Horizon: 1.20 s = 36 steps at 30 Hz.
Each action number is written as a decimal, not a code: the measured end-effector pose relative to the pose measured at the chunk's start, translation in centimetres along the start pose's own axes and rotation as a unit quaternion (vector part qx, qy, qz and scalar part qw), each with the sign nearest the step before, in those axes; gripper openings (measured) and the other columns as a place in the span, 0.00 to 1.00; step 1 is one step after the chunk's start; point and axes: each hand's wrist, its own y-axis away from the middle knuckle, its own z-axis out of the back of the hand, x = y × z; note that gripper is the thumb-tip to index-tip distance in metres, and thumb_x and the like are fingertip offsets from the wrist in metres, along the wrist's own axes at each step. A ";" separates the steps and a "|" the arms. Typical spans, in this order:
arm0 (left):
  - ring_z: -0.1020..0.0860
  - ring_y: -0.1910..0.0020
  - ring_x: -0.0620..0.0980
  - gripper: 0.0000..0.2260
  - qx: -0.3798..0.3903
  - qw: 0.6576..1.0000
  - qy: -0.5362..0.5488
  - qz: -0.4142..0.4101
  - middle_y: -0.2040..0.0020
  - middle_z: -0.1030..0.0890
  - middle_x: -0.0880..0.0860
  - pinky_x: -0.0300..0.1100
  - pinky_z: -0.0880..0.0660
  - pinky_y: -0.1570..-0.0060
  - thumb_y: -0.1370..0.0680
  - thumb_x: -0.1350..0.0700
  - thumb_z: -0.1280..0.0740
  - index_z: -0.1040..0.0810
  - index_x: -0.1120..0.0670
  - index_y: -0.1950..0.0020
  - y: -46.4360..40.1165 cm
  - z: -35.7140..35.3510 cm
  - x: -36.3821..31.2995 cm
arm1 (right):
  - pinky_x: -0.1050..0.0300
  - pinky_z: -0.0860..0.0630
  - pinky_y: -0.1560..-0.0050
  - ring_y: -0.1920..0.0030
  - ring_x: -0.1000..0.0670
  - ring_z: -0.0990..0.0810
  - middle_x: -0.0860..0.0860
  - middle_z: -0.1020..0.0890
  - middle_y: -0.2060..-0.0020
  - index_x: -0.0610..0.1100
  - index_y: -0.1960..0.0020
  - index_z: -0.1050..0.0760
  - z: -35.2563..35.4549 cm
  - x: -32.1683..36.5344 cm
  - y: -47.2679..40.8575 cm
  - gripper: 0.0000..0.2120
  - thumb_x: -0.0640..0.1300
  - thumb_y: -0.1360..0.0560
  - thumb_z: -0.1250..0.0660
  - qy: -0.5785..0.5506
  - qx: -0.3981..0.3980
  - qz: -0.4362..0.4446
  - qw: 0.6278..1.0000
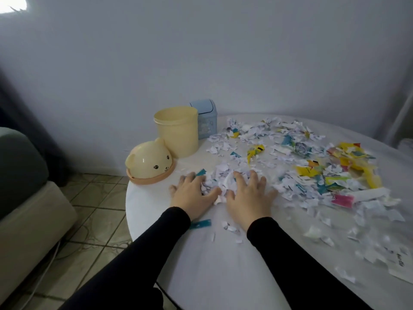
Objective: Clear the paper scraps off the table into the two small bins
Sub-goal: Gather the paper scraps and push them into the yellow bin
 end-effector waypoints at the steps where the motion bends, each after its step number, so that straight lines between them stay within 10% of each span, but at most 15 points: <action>1: 0.40 0.27 0.49 0.26 -0.005 1.000 0.027 -0.003 0.25 0.38 0.49 0.55 0.47 0.32 0.26 0.34 0.42 0.30 0.47 0.32 -0.5 0.2 0.1 | 0.31 0.50 0.31 0.25 0.39 0.51 0.46 0.48 0.24 0.55 0.25 0.45 0.2 0.4 -0.7 0.27 0.53 0.23 0.44 -0.003 -0.002 -0.003 1.000; 13: 0.33 0.31 0.49 0.19 0.044 0.996 0.063 -0.052 0.30 0.30 0.49 0.49 0.40 0.30 0.20 0.44 0.43 0.27 0.50 0.33 -4.9 1.7 1.6 | 0.37 0.43 0.33 0.27 0.45 0.41 0.51 0.38 0.26 0.56 0.28 0.37 0.8 1.7 -5.7 0.26 0.60 0.25 0.43 -0.039 0.040 0.040 0.998; 18: 0.24 0.43 0.49 0.13 0.101 0.985 0.073 -0.115 0.42 0.21 0.49 0.36 0.31 0.48 0.20 0.51 0.41 0.22 0.52 0.40 -3.2 3.2 -0.3 | 0.46 0.37 0.42 0.41 0.47 0.27 0.52 0.24 0.43 0.54 0.45 0.27 1.5 1.3 -4.5 0.13 0.55 0.27 0.39 -0.041 -0.012 0.033 0.999; 27: 0.56 0.23 0.50 0.52 0.165 0.975 -0.080 -0.128 0.22 0.58 0.45 0.55 0.52 0.28 0.41 0.23 0.36 0.61 0.36 0.25 1.3 2.7 -0.3 | 0.34 0.47 0.31 0.25 0.42 0.48 0.48 0.46 0.25 0.55 0.26 0.43 1.0 0.0 -1.5 0.26 0.60 0.22 0.45 -0.042 0.010 0.027 0.999; 36: 0.47 0.25 0.52 0.27 0.040 0.991 -0.062 -0.112 0.22 0.47 0.48 0.54 0.47 0.32 0.22 0.38 0.47 0.48 0.39 0.25 -1.8 -0.3 1.3 | 0.30 0.57 0.31 0.24 0.39 0.56 0.48 0.51 0.23 0.57 0.24 0.49 -0.4 1.3 -2.6 0.27 0.61 0.21 0.51 0.015 -0.038 0.102 0.994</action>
